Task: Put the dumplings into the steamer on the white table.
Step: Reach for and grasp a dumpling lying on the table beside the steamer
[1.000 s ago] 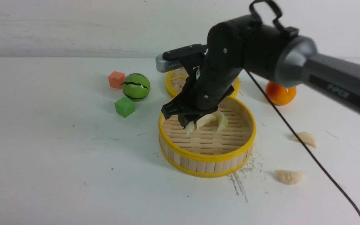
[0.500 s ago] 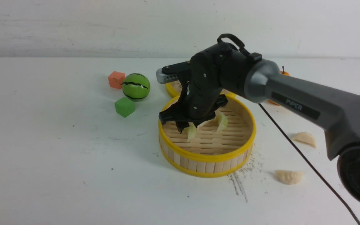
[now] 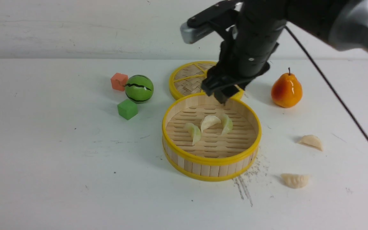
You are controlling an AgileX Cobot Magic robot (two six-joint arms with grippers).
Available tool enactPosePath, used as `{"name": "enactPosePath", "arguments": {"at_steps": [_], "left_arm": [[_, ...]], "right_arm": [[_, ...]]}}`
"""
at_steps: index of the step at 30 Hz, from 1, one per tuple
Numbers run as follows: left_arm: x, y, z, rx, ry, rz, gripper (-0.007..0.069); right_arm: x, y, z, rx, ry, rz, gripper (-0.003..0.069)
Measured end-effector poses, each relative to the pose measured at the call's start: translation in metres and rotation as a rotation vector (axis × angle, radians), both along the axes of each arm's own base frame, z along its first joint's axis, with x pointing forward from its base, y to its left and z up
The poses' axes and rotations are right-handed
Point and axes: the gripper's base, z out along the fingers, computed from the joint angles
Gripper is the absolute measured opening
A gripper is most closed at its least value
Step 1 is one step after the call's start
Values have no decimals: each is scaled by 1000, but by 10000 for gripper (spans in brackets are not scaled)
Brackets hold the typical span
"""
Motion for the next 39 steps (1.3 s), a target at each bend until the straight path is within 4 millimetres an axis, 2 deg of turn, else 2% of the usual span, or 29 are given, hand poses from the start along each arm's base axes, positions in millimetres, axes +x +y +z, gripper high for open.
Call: {"name": "enactPosePath", "arguments": {"at_steps": [1,4,7,8,9,11,12,13,18,23,29,32,35,37,39], "left_arm": [[0,0,0,0,0,0,16],[-1,-2,0,-17,9,-8,19],[-1,-3,0,-29,13,-13,21],[-1,-3,0,-31,14,-14,22],[-1,-3,0,-31,14,-14,22],[-1,-3,0,-34,13,-15,24],[-1,-3,0,-34,13,-15,24],[-1,-3,0,-34,13,-15,24],[-1,-3,0,-35,13,-15,26],[-2,-3,0,-31,19,-15,28],[-2,-3,0,-31,20,-15,31],[-2,-3,0,-31,20,-15,31],[-2,-3,0,-31,19,-15,31],[-2,-3,0,-33,16,-15,31],[-1,-3,1,-38,8,-15,33]], "right_arm": [[-3,-7,-4,-13,20,-3,447],[-16,-47,-16,-44,99,-36,447],[-27,-82,-39,-53,165,-39,449],[-29,-89,-49,-54,174,-31,449],[-29,-92,-50,-52,173,-25,449],[-32,-104,-73,-63,198,31,450],[-32,-106,-76,-68,196,55,450],[-33,-108,-92,-94,208,144,450],[-29,-106,-122,-162,214,363,450],[-18,-104,-145,-205,216,453,450],[-7,-106,-171,-270,224,483,442],[-3,-107,-178,-297,214,471,394],[0,-107,-180,-292,204,431,272],[0,-106,-180,-280,203,407,156],[1,-105,-177,-257,214,381,150]]}}
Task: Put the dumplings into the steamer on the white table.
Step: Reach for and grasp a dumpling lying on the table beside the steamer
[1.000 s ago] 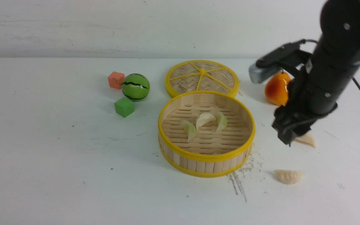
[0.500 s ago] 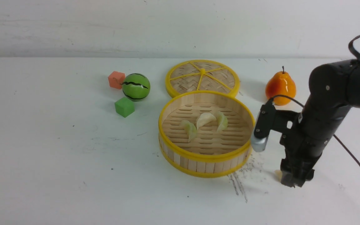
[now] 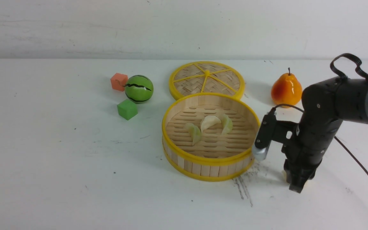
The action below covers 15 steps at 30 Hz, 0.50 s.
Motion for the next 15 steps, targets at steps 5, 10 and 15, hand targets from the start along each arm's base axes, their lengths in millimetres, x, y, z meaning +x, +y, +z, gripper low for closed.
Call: {"name": "enactPosePath", "arguments": {"at_steps": [5,10,15], "left_arm": [[1,-1,1,-10,-19,1,38],[3,-1,3,-19,-39,3,38],[4,-1,4,-24,-57,6,41]], "right_arm": [[2,10,24,89,79,-72,116],[7,44,83,248,71,-152,-14],[5,94,129,386,-13,-211,-15]]}}
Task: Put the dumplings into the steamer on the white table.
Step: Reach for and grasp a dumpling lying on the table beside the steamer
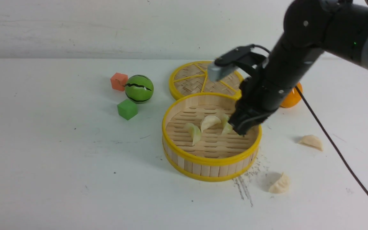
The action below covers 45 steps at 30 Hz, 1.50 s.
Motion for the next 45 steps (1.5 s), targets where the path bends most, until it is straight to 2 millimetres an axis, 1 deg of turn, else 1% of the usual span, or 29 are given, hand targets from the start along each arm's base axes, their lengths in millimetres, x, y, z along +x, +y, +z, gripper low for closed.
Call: {"name": "enactPosePath", "arguments": {"at_steps": [2,4,7,8,9,11,13,14,15,17,18,21,22,23,25,27,28,30,32,33,34,36,37,38,40,41,43,45], "left_arm": [[0,0,0,0,-2,0,41],[0,0,0,0,-2,0,41],[0,0,0,2,0,1,41],[0,0,0,4,3,1,41],[-1,1,-1,8,10,0,41],[-1,1,-2,16,24,0,41],[-2,1,-2,19,29,0,41],[-2,1,-3,22,31,0,41],[-2,2,-3,24,30,1,42],[-2,2,-3,30,28,4,45],[-2,2,-3,32,29,4,46],[-1,3,-3,38,26,7,48],[-1,3,-3,40,24,9,49],[-1,3,-3,44,20,11,49],[-1,3,-2,41,15,11,49],[0,4,-2,48,9,15,49],[0,4,-2,49,8,16,49],[0,4,-2,52,4,18,49],[0,4,-2,52,4,18,49],[0,4,-2,52,4,18,50],[0,4,-2,52,4,18,52],[0,4,-2,53,5,18,55],[0,4,-2,54,6,18,57],[0,4,-2,56,9,18,57],[0,5,-3,59,12,18,57],[-1,5,-3,65,23,18,59],[-1,6,-4,72,29,20,60],[-1,6,-4,79,30,22,63]], "right_arm": [[2,11,1,6,-20,-21,-15],[7,20,-6,-10,-34,-47,-14],[14,20,-23,-89,-13,-65,-13],[15,19,-25,-105,-6,-67,-12],[15,12,-30,-161,32,-80,-10],[18,-2,-31,-199,58,-135,-4],[21,-16,-27,-193,67,-195,1],[20,-25,-24,-181,77,-230,3],[18,-30,-23,-176,84,-244,5],[6,-47,-22,-165,128,-293,10],[1,-51,-23,-162,142,-305,10],[-23,-67,-29,-146,188,-380,16],[-30,-71,-38,-133,197,-424,20],[-35,-75,-41,-117,191,-461,24],[-41,-79,-54,-89,188,-547,36],[-44,-82,-74,-69,181,-633,72],[-45,-83,-79,-61,182,-667,93],[-45,-84,-98,-33,183,-757,167],[-43,-84,-109,-7,183,-823,269],[-42,-84,-111,2,178,-836,292],[-38,-83,-117,18,176,-876,362],[-33,-82,-123,45,164,-913,463],[-30,-81,-127,60,155,-929,533],[-29,-81,-129,68,155,-942,566],[-27,-80,-132,75,155,-955,609],[-26,-80,-137,74,162,-968,631],[-26,-80,-141,65,173,-971,629],[-26,-80,-141,57,178,-967,582]]}}
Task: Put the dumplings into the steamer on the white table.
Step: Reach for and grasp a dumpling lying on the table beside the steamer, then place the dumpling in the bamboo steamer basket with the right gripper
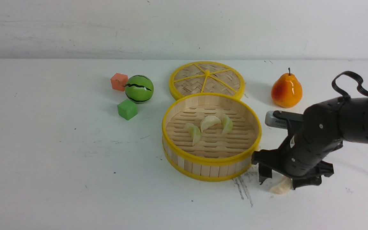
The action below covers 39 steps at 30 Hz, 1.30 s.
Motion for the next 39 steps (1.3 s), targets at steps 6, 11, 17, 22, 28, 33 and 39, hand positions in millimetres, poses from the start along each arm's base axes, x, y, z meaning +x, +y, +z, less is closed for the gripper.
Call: {"name": "enactPosePath", "arguments": {"at_steps": [6,11,17,22,28,33,39], "left_arm": [[0,1,0,11,-4,5,69],[0,1,0,11,-4,5,69],[0,1,0,11,-3,5,74],[1,1,1,4,-15,4,74],[2,0,2,-6,-34,4,76],[2,0,2,-7,-35,4,78],[2,0,2,-3,-27,4,79]], "right_arm": [[-6,-2,-2,-38,56,66,267],[-9,-2,2,-62,73,144,204],[1,6,60,-61,-33,255,204],[14,43,121,-53,-156,432,204],[33,92,117,-47,-161,540,204],[53,115,73,-66,-103,558,204],[66,121,45,-83,-87,534,216]]}}
